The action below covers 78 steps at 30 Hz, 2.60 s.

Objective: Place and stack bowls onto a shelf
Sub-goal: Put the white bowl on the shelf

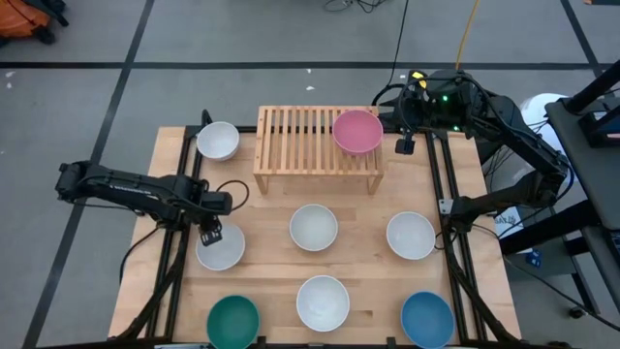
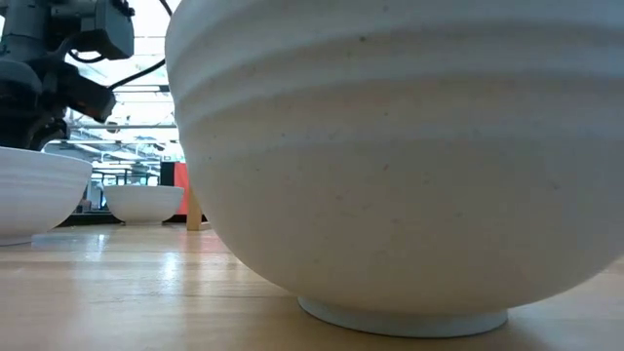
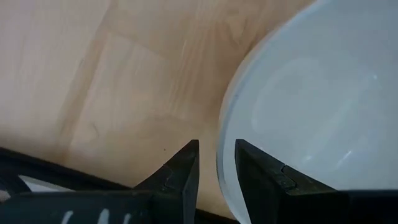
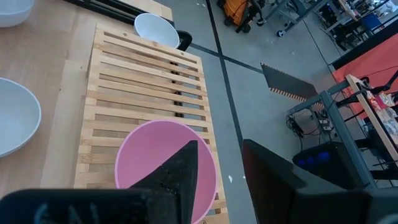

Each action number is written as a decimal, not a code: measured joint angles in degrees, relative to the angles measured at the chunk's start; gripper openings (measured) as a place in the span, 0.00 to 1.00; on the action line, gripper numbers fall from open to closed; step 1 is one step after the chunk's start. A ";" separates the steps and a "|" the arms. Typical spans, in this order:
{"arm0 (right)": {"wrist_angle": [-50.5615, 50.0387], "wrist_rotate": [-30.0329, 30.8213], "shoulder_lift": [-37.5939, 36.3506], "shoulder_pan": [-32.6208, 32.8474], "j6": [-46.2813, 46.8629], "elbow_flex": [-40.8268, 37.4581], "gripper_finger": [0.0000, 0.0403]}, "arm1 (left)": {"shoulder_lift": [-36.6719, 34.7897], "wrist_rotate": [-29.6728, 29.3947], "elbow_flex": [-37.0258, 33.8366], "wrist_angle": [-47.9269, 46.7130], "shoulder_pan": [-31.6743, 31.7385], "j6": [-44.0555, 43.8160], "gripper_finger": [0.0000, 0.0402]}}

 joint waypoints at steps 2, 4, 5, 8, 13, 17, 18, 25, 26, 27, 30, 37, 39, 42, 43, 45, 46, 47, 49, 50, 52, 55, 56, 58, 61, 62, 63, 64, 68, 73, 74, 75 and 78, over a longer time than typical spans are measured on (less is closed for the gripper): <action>-0.01 -0.01 0.00 0.00 0.00 0.00 0.30 | 0.02 -0.06 0.00 -0.06 0.00 -1.26 0.27; 0.00 0.00 0.00 0.00 0.00 0.00 0.30 | 0.02 -0.06 0.00 -0.09 0.00 -1.52 0.27; -0.02 0.00 0.00 0.00 0.00 0.00 0.30 | 0.05 -0.06 0.00 -0.07 0.00 -1.53 0.27; 0.00 0.00 0.00 0.00 0.00 0.00 0.30 | 0.33 -0.06 -0.02 -0.11 0.00 -1.18 0.27; -0.04 -0.02 0.00 0.00 0.00 0.00 0.30 | 0.68 0.13 -0.04 0.16 0.00 -1.70 0.25; -0.03 -0.01 0.00 0.00 0.00 0.00 0.30 | 0.66 0.61 -0.04 1.51 0.00 -2.13 0.17; -0.02 -0.02 0.00 0.00 0.00 0.00 0.30 | 0.63 0.61 -0.04 1.55 0.00 -2.15 0.15; -0.03 -0.02 0.00 0.00 0.00 0.00 0.30 | 0.66 0.66 -0.06 2.84 0.00 -3.37 0.03; -0.04 -0.02 0.00 0.00 -0.05 0.00 0.30 | 0.66 0.66 -0.06 2.84 0.00 -3.86 0.03; -0.02 -0.02 0.00 0.00 -0.18 0.00 0.30 | 0.66 0.68 -0.06 2.86 0.00 -4.29 0.03; -0.02 -0.02 0.00 0.00 -0.77 0.00 0.30 | 0.66 3.46 0.50 2.47 0.20 -5.17 0.03; -0.02 -0.02 0.00 0.00 -1.47 0.00 0.30 | 0.66 8.70 10.46 1.05 -0.09 -4.39 0.03; -0.02 -0.02 0.00 0.00 -1.64 0.00 0.30 | 0.66 6.65 15.03 -1.42 0.01 -3.75 0.03; -0.02 -0.02 0.00 0.00 -1.68 0.00 0.30 | 0.66 2.81 22.30 -6.89 0.65 -4.44 0.03; -0.02 -0.02 0.00 0.00 -1.79 0.00 0.30 | 0.71 1.81 25.05 -9.15 1.17 -5.41 0.03; -0.02 -0.02 0.00 0.00 -2.48 0.00 0.30 | 1.81 -0.61 30.42 -14.48 2.45 -7.23 0.03; 0.00 0.00 0.00 0.00 -2.95 0.00 0.30 | 2.65 -2.25 33.17 -17.27 3.03 -7.54 0.03; -0.02 0.00 0.02 0.00 -3.37 0.00 0.30 | 3.63 -3.54 35.82 -20.03 3.67 -7.47 0.03; 0.00 -0.01 0.00 0.00 -4.22 0.00 0.30 | 6.52 -5.99 41.65 -24.31 5.22 -6.63 0.03; -0.01 0.00 0.00 0.00 -4.66 0.00 0.30 | 8.04 -6.88 44.40 -24.86 6.11 -5.72 0.03; 0.00 -0.01 0.00 0.00 -5.10 0.00 0.30 | 10.58 -7.85 49.08 -23.53 8.05 -2.62 0.03; 0.00 0.00 0.00 0.00 -5.16 0.00 0.30 | 15.92 -9.18 57.01 -24.44 11.98 1.90 0.03; 0.00 0.00 0.00 0.00 -5.16 0.00 0.30 | 17.44 -9.57 59.19 -24.42 13.49 3.16 0.03; 0.00 0.00 0.00 0.00 -5.16 0.00 0.30 | 20.44 -10.23 63.38 -24.02 16.58 6.11 0.03; 0.00 0.09 0.00 0.00 -5.16 0.00 0.30 | 24.83 -10.36 69.90 -24.26 21.09 10.18 0.03; 0.00 0.11 0.00 0.00 -5.16 0.00 0.30 | 26.12 -10.41 71.79 -24.27 22.60 12.15 0.03; 0.00 0.11 0.00 0.00 -5.16 0.00 0.30 | 27.65 -10.63 73.84 -24.26 23.91 14.57 0.03; -0.02 0.13 0.00 0.00 -5.16 0.00 0.30 | 29.32 -10.90 76.09 -24.26 25.07 16.70 0.03; -0.02 0.19 0.01 0.00 -5.16 0.00 0.30 | 35.69 -10.76 84.61 -24.27 30.04 23.37 0.03; -0.04 0.20 0.00 0.00 -5.16 0.00 0.30 | 43.59 -7.78 93.07 -24.26 36.27 29.53 0.03; -0.04 0.20 0.02 0.00 -5.14 0.00 0.30 | 45.03 -6.90 94.39 -24.32 37.31 31.02 0.03; -0.04 0.20 0.00 0.00 -5.05 0.00 0.30 | 46.22 -6.21 95.42 -24.31 38.39 31.94 0.03; -0.04 0.20 0.00 0.00 -4.85 0.00 0.30 | 49.46 -4.47 97.22 -24.33 41.56 33.17 0.03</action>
